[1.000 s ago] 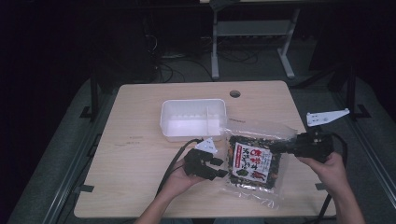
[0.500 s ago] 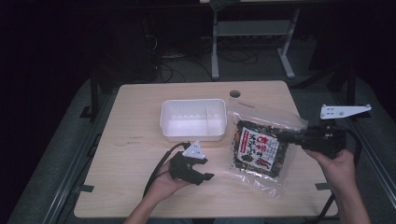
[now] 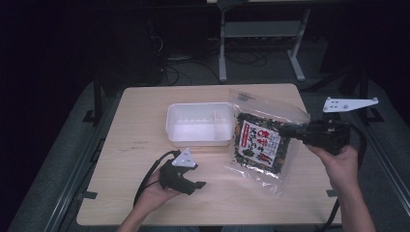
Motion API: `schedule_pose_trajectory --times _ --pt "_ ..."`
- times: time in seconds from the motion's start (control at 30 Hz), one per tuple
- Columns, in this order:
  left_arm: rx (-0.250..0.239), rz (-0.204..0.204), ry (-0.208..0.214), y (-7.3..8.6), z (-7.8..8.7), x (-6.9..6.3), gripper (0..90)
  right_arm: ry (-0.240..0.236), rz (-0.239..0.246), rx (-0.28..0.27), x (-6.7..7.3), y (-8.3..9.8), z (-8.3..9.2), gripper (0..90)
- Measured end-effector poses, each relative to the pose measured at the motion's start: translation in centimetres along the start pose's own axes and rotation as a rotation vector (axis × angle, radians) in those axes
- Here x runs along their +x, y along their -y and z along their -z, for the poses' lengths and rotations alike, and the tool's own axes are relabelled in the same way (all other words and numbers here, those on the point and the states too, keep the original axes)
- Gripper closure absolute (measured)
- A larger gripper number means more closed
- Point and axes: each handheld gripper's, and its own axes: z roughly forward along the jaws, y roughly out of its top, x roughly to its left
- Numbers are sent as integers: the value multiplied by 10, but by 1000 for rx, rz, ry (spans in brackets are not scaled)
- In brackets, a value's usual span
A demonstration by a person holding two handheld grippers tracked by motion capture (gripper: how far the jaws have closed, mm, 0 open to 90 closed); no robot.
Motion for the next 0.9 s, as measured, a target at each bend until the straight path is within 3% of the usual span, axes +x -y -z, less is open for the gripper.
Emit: schedule_pose_trajectory --times 0.9 --pt "-3 56 -56 41 28 9 267 38 44 -27 11 -51 -53 777"
